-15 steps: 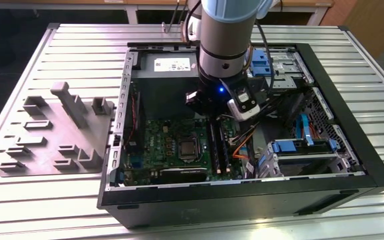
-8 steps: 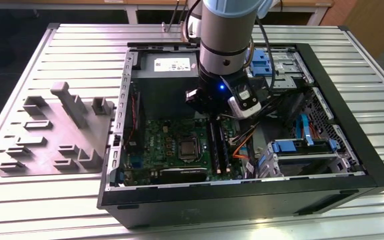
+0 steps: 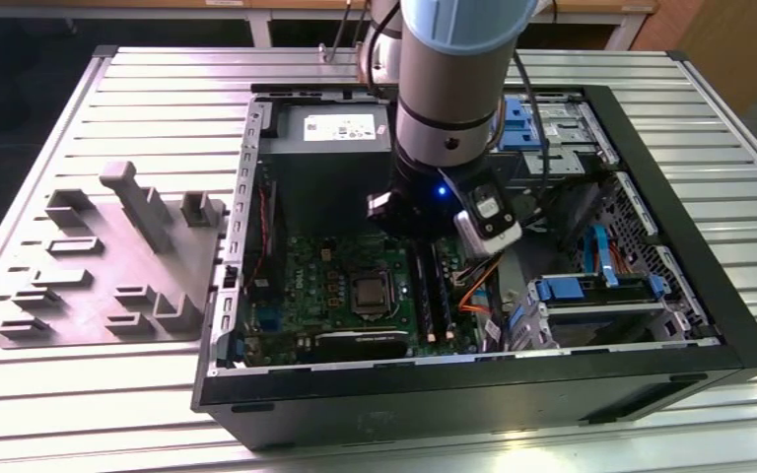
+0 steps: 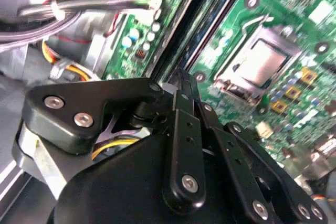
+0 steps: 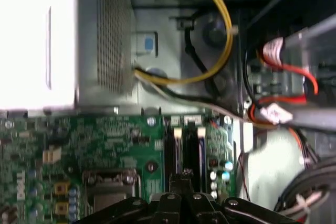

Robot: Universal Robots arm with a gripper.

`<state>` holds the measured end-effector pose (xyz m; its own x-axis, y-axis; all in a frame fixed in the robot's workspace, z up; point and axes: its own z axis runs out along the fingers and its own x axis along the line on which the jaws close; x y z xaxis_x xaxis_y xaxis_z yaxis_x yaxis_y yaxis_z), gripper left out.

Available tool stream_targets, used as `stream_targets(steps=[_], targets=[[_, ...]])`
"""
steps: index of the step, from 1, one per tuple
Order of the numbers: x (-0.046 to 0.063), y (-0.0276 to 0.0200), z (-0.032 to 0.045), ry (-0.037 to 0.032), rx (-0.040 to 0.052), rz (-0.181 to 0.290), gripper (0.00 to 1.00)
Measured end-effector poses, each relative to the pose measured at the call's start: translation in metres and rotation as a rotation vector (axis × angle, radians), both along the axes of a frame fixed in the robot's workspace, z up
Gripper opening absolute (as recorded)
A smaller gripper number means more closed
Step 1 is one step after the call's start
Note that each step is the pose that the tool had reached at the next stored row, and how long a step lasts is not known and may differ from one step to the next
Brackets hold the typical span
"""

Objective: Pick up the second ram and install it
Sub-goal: 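Press down the second ram until it locks into place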

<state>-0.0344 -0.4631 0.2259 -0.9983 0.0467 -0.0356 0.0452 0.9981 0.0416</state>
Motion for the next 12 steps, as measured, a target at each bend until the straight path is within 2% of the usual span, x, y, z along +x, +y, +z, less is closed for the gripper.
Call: stream_targets(steps=[12], targets=[[0.0,-0.04,0.0,0.0,-0.0001,0.0,0.1]])
